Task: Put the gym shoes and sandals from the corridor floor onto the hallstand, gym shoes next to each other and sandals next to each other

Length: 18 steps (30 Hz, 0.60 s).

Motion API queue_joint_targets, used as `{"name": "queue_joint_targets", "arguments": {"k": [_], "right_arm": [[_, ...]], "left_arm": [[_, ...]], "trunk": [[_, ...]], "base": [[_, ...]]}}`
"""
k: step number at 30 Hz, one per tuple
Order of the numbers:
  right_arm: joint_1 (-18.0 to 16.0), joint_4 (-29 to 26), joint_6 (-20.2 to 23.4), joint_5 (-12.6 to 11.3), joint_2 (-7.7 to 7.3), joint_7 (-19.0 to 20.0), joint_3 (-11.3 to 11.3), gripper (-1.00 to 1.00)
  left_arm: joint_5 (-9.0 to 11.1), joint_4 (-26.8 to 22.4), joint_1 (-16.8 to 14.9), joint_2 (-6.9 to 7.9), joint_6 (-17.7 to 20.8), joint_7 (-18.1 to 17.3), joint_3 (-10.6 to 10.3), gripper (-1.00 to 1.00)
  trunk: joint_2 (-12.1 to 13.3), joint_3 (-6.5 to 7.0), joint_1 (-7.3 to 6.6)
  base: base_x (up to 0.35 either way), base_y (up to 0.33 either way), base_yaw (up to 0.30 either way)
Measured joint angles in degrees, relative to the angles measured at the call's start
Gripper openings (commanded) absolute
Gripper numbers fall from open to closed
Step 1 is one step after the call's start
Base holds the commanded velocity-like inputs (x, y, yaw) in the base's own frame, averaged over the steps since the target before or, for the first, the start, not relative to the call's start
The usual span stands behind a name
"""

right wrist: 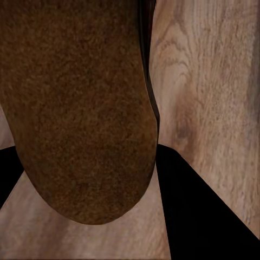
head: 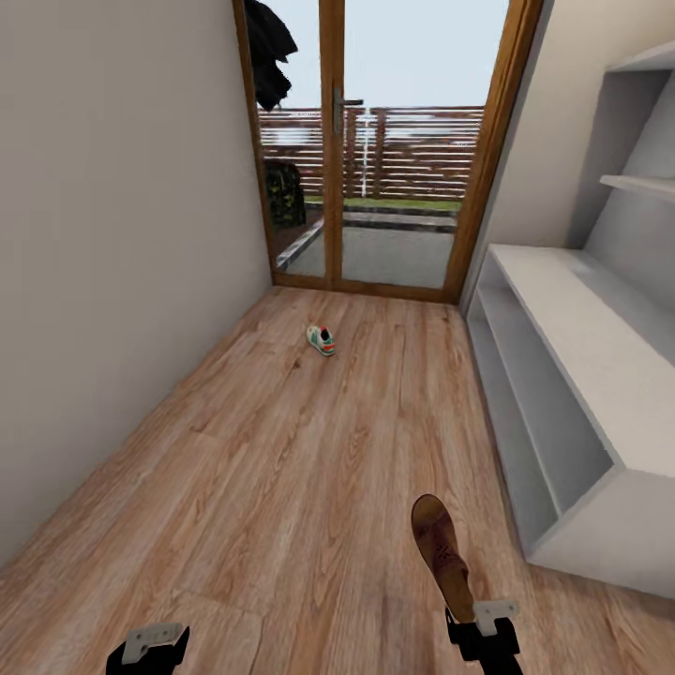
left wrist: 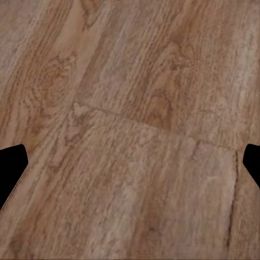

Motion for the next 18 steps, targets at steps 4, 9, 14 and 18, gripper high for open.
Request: {"name": "queue_joint_targets", "arguments": {"k": [4, 9, 14, 18], "right_arm": [[-0.02, 0.00, 0.06, 0.08, -0.06, 0.18, -0.01, -1.00], [0.01, 0.00, 0.09, 0.11, -0.07, 0.23, -0.01, -1.00], [0.00, 0.00, 0.09, 0.12, -0.07, 0.16, -0.01, -1.00], [0.02, 0.00, 0.09, 0.12, -0.07, 0.15, -0.01, -1.00]], "left_arm": [[-0.01, 0.00, 0.00, -0.02, -0.02, 0.01, 0.00, 1.00], [-0.01, 0.00, 0.00, -0.02, 0.03, 0.00, 0.00, 1.00], [-0.01, 0.00, 0.00, -0.02, 0.02, 0.00, 0.00, 1.00], [-0.01, 0.00, -0.01, -0.03, 0.04, 0.00, 0.00, 1.00]], "trunk": [[0.00, 0.00, 0.00], [0.00, 0.00, 0.00], [0.00, 0.00, 0.00], [0.00, 0.00, 0.00]], "base": [[0.338, 0.000, 0.003], [0.339, 0.000, 0.000], [0.338, 0.000, 0.000], [0.338, 0.000, 0.000]]}}
